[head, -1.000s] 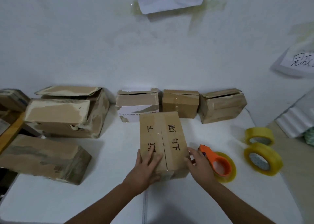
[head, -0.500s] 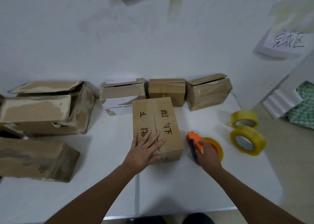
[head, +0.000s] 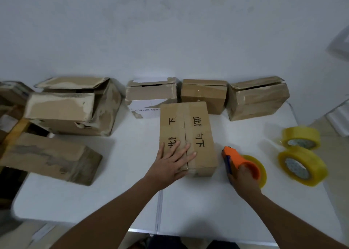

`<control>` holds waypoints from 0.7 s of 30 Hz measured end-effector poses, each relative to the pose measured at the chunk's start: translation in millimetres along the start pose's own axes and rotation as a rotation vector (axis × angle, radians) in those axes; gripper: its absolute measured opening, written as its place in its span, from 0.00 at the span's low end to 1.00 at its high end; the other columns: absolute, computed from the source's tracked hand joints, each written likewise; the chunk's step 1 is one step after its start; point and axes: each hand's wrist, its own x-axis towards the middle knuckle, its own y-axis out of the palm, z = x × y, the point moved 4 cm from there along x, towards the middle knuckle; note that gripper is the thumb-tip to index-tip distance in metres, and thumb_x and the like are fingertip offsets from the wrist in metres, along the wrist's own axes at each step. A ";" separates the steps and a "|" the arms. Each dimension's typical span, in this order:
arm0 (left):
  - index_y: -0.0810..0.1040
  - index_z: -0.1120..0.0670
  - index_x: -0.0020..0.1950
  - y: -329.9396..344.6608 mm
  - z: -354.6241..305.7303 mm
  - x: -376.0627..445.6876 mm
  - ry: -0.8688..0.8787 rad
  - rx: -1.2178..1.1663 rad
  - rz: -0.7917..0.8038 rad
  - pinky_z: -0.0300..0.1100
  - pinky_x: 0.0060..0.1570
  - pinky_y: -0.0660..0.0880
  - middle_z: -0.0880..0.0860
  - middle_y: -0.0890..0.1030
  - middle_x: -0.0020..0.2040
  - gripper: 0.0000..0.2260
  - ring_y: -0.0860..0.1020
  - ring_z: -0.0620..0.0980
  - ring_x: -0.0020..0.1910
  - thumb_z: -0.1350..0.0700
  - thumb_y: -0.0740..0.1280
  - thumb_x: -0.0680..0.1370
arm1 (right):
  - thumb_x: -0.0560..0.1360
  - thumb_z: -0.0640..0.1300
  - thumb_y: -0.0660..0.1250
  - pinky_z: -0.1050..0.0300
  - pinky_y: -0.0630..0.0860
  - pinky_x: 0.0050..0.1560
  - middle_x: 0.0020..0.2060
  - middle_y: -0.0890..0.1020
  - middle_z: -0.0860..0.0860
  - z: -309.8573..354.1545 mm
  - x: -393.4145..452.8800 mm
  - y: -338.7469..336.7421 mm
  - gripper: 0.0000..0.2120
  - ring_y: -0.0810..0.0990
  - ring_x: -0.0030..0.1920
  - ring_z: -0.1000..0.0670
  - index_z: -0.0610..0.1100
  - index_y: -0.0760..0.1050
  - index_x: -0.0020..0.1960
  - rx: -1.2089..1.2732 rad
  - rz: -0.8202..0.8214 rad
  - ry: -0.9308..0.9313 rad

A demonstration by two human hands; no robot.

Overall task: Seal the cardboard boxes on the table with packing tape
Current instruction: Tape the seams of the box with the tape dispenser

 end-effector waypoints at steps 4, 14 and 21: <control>0.47 0.41 0.81 1.6 0.7 -0.8 -0.010 0.015 -0.010 0.68 0.73 0.53 0.45 0.48 0.82 0.30 0.47 0.53 0.81 0.36 0.53 0.81 | 0.75 0.56 0.68 0.46 0.80 0.48 0.55 0.78 0.45 2.4 -4.2 -1.7 0.30 0.80 0.51 0.45 0.45 0.62 0.71 -0.079 0.001 0.157; 0.52 0.42 0.81 -4.0 -5.1 -1.0 -0.023 0.043 -0.039 0.66 0.73 0.55 0.47 0.54 0.81 0.28 0.52 0.53 0.80 0.36 0.48 0.82 | 0.82 0.44 0.58 0.51 0.71 0.40 0.45 0.79 0.42 10.3 -30.9 -58.4 0.08 0.76 0.41 0.43 0.40 0.69 0.55 0.107 -0.101 0.154; 0.52 0.39 0.80 -7.9 -4.3 0.2 -0.019 -0.072 0.011 0.64 0.75 0.48 0.43 0.50 0.81 0.29 0.47 0.51 0.81 0.32 0.42 0.81 | 0.78 0.58 0.63 0.52 0.71 0.39 0.38 0.81 0.47 24.0 -79.2 -101.4 0.18 0.79 0.39 0.46 0.43 0.78 0.44 0.592 -0.257 0.177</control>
